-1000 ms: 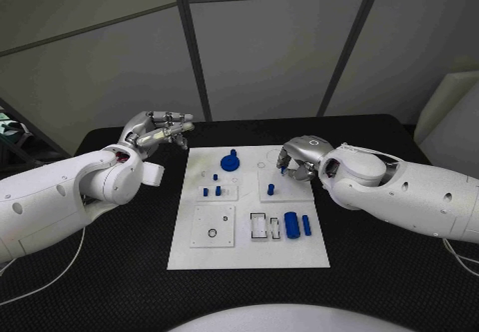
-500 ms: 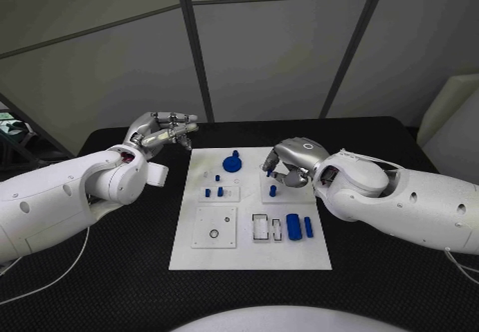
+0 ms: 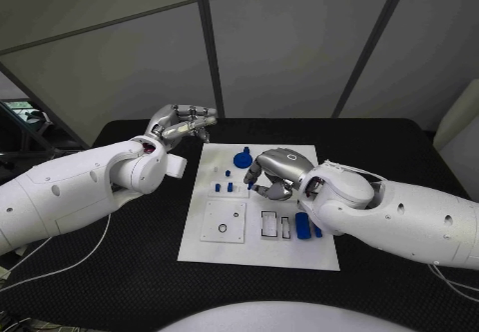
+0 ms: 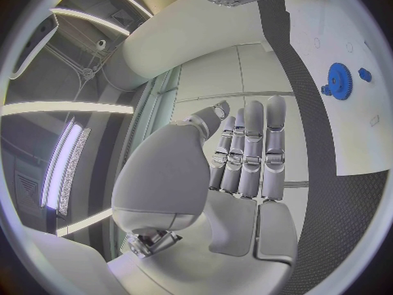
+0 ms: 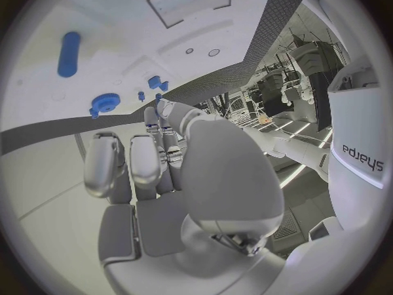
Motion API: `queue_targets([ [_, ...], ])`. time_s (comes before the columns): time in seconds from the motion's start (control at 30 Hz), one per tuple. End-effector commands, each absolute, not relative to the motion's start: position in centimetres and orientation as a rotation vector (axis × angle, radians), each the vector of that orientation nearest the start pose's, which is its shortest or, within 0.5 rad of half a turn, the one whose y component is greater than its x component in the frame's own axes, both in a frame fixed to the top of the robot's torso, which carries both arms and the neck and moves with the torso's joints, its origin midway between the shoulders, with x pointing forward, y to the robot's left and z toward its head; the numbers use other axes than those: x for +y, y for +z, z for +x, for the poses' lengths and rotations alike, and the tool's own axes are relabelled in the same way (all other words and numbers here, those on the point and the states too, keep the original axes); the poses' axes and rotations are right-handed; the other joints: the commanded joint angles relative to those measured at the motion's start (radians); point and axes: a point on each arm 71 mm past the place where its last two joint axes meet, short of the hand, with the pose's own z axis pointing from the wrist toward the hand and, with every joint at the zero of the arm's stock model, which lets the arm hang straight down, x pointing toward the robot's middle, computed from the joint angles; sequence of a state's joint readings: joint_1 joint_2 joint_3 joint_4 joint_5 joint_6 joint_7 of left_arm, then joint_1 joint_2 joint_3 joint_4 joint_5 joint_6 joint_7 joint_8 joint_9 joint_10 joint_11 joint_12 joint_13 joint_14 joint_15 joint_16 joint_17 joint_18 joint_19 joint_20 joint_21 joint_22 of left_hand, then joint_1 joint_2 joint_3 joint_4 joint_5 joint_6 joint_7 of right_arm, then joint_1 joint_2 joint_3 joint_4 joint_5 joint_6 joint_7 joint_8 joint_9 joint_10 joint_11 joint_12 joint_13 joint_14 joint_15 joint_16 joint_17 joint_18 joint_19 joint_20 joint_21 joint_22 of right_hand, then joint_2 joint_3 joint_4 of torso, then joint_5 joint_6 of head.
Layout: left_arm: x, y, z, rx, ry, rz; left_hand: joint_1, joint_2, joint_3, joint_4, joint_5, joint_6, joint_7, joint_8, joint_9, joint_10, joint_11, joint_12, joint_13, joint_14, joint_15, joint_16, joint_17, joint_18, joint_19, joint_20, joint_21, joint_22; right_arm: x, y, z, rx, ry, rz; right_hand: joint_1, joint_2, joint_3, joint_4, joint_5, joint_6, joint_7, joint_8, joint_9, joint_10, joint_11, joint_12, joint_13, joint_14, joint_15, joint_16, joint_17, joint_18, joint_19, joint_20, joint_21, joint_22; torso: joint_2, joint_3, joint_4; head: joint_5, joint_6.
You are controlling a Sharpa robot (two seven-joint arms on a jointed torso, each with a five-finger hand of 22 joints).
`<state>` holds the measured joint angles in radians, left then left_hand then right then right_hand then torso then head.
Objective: Assemble the parts on the task board
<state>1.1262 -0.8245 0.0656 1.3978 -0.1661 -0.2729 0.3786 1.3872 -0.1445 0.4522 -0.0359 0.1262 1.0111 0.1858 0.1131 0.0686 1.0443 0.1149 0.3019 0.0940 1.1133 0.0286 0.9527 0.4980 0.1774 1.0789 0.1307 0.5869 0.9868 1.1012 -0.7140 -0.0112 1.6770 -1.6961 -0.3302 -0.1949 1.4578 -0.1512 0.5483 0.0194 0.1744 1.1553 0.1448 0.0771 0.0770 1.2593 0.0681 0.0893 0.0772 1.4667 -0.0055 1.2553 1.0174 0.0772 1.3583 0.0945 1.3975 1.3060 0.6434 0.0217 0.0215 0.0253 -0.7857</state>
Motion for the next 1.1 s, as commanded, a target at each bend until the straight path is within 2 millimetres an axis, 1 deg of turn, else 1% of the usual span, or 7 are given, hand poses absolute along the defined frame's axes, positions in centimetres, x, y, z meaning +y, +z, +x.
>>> queue_targets([
  [0.03, 23.5, -18.2, 51.2, 1.367, -1.487, -1.005, 0.002, 0.008, -0.004, -0.004, 0.006, -0.002, 0.003, 0.004, -0.001, -0.005, 0.003, 0.004, 0.000, -0.004, 0.006, -0.002, -0.001, 0.005, -0.002, -0.001, -0.003, -0.001, -8.6, -20.6, 42.3, 1.642, 0.820, -0.419, -0.010, -0.001, -0.005, 0.004, 0.006, 0.004, 0.000, -0.004, 0.001, 0.006, 0.003, -0.002, -0.001, 0.022, -0.004, 0.007, -0.002, -0.009, 0.004, 0.004, 0.003, 0.000, 0.000, -0.0025, 0.0007, 0.018, -0.007],
  [0.23, 23.3, -18.3, 51.4, 1.369, -1.489, -1.006, 0.002, 0.008, -0.004, -0.004, 0.006, -0.002, 0.003, 0.004, -0.001, -0.005, 0.003, 0.004, 0.000, -0.004, 0.006, -0.002, -0.001, 0.005, -0.002, -0.001, -0.003, -0.001, -7.4, -21.9, 41.8, 1.677, 0.837, -0.435, -0.012, 0.000, -0.006, 0.005, 0.006, 0.003, 0.000, -0.005, 0.001, 0.005, 0.003, -0.003, -0.001, 0.023, -0.004, 0.009, 0.002, -0.011, 0.008, 0.004, 0.006, 0.005, 0.001, 0.0009, -0.0009, 0.042, -0.015],
  [0.3, 23.2, -18.3, 51.4, 1.370, -1.490, -1.006, 0.002, 0.008, -0.004, -0.004, 0.006, -0.002, 0.003, 0.004, -0.001, -0.005, 0.003, 0.004, 0.000, -0.004, 0.006, -0.002, -0.001, 0.005, -0.002, -0.001, -0.003, -0.001, -7.1, -22.2, 41.7, 1.684, 0.840, -0.436, -0.013, 0.000, -0.007, 0.005, 0.007, 0.002, 0.000, -0.006, 0.001, 0.004, 0.004, -0.004, -0.001, 0.023, -0.004, 0.011, 0.004, -0.011, 0.010, 0.005, 0.008, 0.008, 0.000, 0.0011, -0.0016, 0.050, -0.018],
  [0.43, 23.1, -18.3, 51.5, 1.374, -1.495, -1.006, 0.002, 0.008, -0.004, -0.004, 0.006, -0.002, 0.003, 0.004, -0.001, -0.005, 0.003, 0.004, 0.000, -0.004, 0.006, -0.002, -0.001, 0.005, -0.002, -0.001, -0.003, -0.001, -6.6, -22.7, 41.6, 1.693, 0.841, -0.442, -0.013, 0.001, -0.007, 0.005, 0.007, 0.002, 0.000, -0.006, 0.001, 0.004, 0.004, -0.004, -0.001, 0.023, -0.004, 0.012, 0.005, -0.012, 0.011, 0.005, 0.009, 0.009, 0.000, 0.0007, 0.0013, 0.061, -0.026],
  [0.57, 23.0, -18.3, 51.5, 1.377, -1.496, -1.006, 0.001, 0.008, -0.005, -0.005, 0.006, -0.002, 0.003, 0.004, -0.001, -0.005, 0.003, 0.006, 0.000, -0.004, 0.006, -0.002, -0.002, 0.005, -0.002, -0.001, -0.004, -0.001, -6.1, -22.9, 41.4, 1.697, 0.849, -0.450, -0.017, 0.001, -0.010, 0.005, 0.002, 0.001, 0.001, -0.006, 0.001, 0.002, 0.004, -0.005, -0.001, 0.022, -0.003, 0.012, 0.003, -0.012, 0.012, 0.005, 0.010, 0.011, 0.000, 0.0008, -0.0009, 0.069, -0.030],
  [0.87, 22.9, -18.4, 51.5, 1.384, -1.498, -1.008, 0.001, 0.008, -0.005, -0.005, 0.006, -0.002, 0.003, 0.004, -0.001, -0.005, 0.003, 0.006, 0.000, -0.004, 0.006, -0.002, -0.002, 0.005, -0.002, -0.001, -0.004, -0.001, -5.4, -23.5, 41.1, 1.713, 0.857, -0.467, -0.021, 0.003, -0.013, 0.004, -0.006, 0.000, 0.000, -0.006, 0.001, 0.002, 0.004, -0.005, -0.001, 0.021, -0.003, 0.012, 0.001, -0.012, 0.011, 0.006, 0.010, 0.011, 0.000, 0.0005, -0.0013, 0.074, -0.034],
  [1.1, 22.7, -18.4, 51.5, 1.390, -1.503, -1.008, 0.001, 0.008, -0.006, -0.004, 0.006, -0.003, 0.004, 0.004, -0.001, -0.006, 0.003, 0.007, 0.000, -0.004, 0.006, -0.002, -0.003, 0.005, -0.002, 0.000, -0.004, -0.002, -5.2, -23.8, 41.1, 1.723, 0.850, -0.481, -0.021, 0.003, -0.013, 0.004, -0.006, 0.000, 0.000, -0.006, 0.001, 0.002, 0.004, -0.006, -0.001, 0.021, -0.003, 0.012, 0.001, -0.012, 0.011, 0.006, 0.010, 0.010, 0.000, 0.0005, -0.0008, 0.072, -0.033],
])
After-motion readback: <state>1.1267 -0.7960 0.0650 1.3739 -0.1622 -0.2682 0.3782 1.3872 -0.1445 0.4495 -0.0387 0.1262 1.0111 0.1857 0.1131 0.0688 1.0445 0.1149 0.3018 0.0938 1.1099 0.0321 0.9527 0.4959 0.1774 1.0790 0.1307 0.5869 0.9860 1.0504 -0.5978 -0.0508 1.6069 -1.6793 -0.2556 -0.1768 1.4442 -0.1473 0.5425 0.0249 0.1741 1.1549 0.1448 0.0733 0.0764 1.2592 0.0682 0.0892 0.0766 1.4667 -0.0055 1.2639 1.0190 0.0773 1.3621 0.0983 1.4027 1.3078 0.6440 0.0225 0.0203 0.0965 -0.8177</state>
